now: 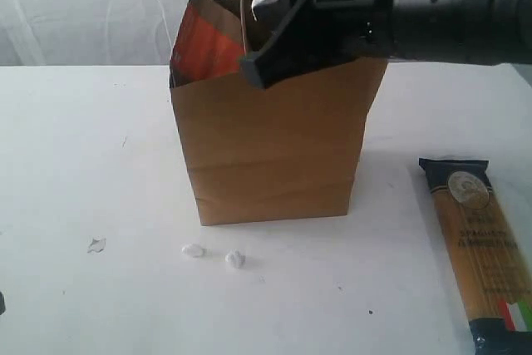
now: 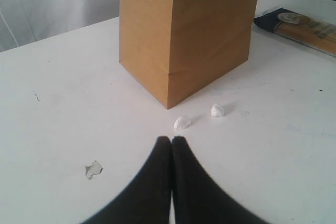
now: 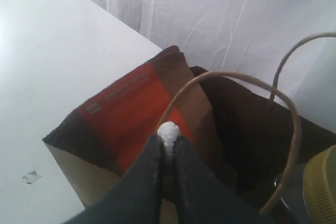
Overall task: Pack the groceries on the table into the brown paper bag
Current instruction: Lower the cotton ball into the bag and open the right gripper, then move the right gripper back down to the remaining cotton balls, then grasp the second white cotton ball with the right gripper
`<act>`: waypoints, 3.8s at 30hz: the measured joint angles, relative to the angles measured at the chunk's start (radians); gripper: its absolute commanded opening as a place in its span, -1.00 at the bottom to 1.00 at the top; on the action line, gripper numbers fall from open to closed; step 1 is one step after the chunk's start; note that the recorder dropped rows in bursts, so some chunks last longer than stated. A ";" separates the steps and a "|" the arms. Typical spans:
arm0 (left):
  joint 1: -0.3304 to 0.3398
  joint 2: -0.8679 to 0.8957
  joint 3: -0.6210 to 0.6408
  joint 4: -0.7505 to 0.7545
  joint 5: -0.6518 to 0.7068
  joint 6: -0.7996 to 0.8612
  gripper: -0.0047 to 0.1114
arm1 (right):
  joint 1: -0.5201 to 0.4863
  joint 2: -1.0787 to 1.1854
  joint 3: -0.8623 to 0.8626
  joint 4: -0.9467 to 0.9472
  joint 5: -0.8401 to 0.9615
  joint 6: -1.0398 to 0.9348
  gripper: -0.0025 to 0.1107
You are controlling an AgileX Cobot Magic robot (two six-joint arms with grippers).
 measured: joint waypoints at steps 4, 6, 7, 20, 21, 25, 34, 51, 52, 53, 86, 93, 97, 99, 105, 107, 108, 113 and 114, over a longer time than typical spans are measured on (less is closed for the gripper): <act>0.000 0.000 0.000 0.000 0.000 0.000 -0.92 | 0.000 0.033 0.000 0.000 -0.019 -0.008 -0.86; 0.000 0.000 0.000 0.000 0.000 0.000 -0.92 | -0.014 0.042 0.000 0.000 -0.021 -0.010 -0.86; 0.000 0.000 0.000 0.000 0.000 0.000 -0.92 | -0.023 0.045 0.000 0.000 -0.021 -0.010 -0.86; 0.000 0.000 0.000 0.000 0.000 0.000 -0.92 | -0.074 0.077 0.000 0.004 -0.034 -0.010 -0.65; 0.000 0.000 0.000 0.000 0.000 0.000 -0.92 | -0.074 0.077 0.000 0.004 -0.034 -0.010 -0.56; 0.000 0.000 0.000 0.000 0.000 0.000 -0.92 | -0.074 0.077 0.000 0.008 -0.034 -0.010 -0.25; 0.000 0.000 0.000 0.000 0.000 0.000 -0.92 | -0.074 0.055 0.000 0.008 -0.027 -0.010 -0.21; 0.000 0.000 0.000 0.000 0.000 0.000 -0.92 | -0.074 -0.175 -0.004 0.022 0.263 -0.010 -0.21; 0.000 0.000 0.000 0.000 0.000 0.000 -0.92 | -0.074 -0.187 -0.004 0.022 0.281 -0.010 -0.21; 0.000 0.000 0.000 0.000 0.000 0.000 -0.92 | -0.074 -0.216 -0.004 0.025 0.335 -0.010 -0.21; 0.000 0.000 0.000 0.000 0.000 0.000 -0.92 | 0.070 0.323 0.263 0.196 0.129 -0.051 -0.21; 0.000 0.000 0.000 0.000 0.000 0.000 -0.92 | 0.093 0.400 0.185 0.198 0.109 -0.052 -0.21; 0.000 0.000 0.000 0.000 0.000 0.000 -0.92 | 0.114 0.445 0.136 0.198 0.109 -0.052 -0.21; 0.000 0.000 0.000 0.000 0.000 0.000 -0.92 | 0.118 0.471 0.112 0.198 0.109 -0.053 -0.21; 0.000 0.000 0.000 0.000 0.000 0.000 -0.92 | 0.120 0.540 0.078 0.176 0.104 -0.062 -0.21; 0.000 0.000 0.000 0.000 0.000 0.000 -0.92 | 0.120 0.564 0.074 0.174 0.100 -0.062 -0.21; 0.000 0.000 0.000 0.000 0.000 0.000 -0.92 | 0.120 0.572 0.074 0.172 0.096 -0.062 -0.21; 0.000 0.000 0.000 0.000 0.000 0.000 -0.92 | 0.120 0.603 0.074 0.169 0.061 -0.062 -0.21; 0.000 0.000 0.000 0.000 0.000 0.000 -0.92 | 0.120 0.603 0.074 0.169 0.055 -0.062 -0.21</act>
